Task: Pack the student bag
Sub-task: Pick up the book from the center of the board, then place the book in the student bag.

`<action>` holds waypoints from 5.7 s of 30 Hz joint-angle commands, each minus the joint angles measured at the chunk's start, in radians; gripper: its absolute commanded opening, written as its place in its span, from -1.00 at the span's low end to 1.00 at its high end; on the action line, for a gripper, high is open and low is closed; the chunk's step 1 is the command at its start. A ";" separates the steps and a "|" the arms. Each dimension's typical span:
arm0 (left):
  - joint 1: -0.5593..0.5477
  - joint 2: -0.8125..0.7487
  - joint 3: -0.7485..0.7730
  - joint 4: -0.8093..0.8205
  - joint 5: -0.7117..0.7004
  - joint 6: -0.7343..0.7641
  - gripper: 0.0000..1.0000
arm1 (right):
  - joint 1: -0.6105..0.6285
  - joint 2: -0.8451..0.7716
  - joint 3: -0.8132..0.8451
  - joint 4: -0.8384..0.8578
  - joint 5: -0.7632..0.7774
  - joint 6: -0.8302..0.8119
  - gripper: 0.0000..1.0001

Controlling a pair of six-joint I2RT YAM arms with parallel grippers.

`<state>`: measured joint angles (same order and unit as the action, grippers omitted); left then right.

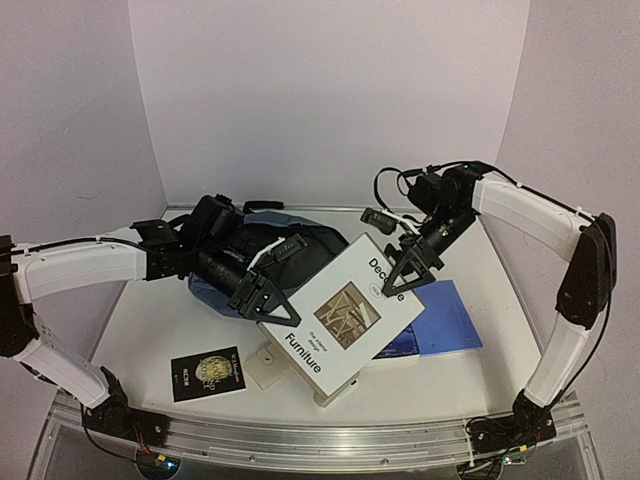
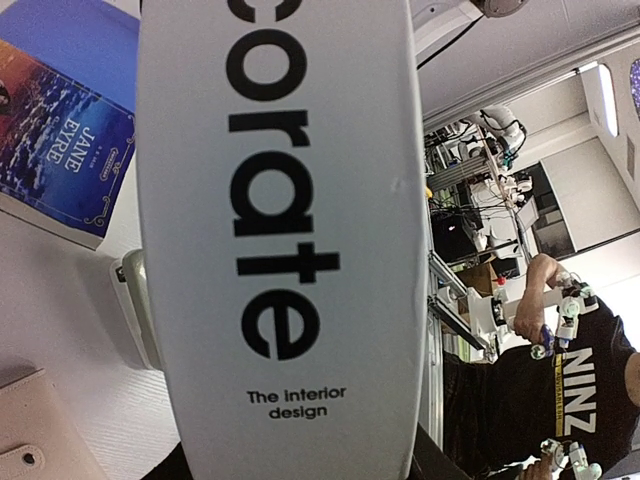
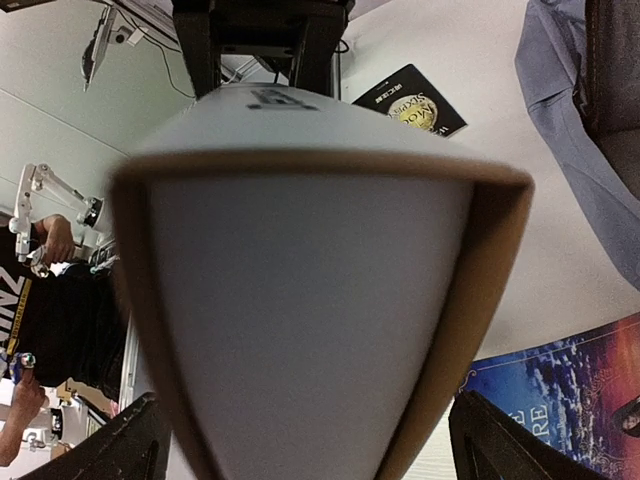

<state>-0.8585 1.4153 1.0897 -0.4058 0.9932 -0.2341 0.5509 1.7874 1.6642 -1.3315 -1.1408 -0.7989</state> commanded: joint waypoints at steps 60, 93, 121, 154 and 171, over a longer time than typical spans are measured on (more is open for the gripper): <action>0.397 0.305 0.360 -0.129 -1.041 -0.214 0.66 | -0.120 0.251 0.030 1.035 0.424 1.295 -0.48; 0.150 0.977 0.964 -0.437 -1.361 -0.054 -0.08 | -0.118 0.232 -0.178 1.047 0.493 1.301 -0.57; 0.178 0.751 0.846 -0.365 -1.271 -0.059 -1.00 | -0.118 0.193 -0.218 1.107 0.406 1.355 -0.71; 0.195 0.520 0.758 -0.182 -1.034 -0.061 -0.99 | 0.035 0.572 0.103 1.683 0.266 1.930 -0.67; 0.217 0.484 0.708 -0.177 -1.047 -0.074 -1.00 | 0.026 0.523 0.080 1.411 0.483 1.761 0.69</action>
<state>-0.6493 2.0126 1.8033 -0.6705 -0.0625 -0.2962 0.6042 2.4327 1.7767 0.2169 -0.7569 1.0632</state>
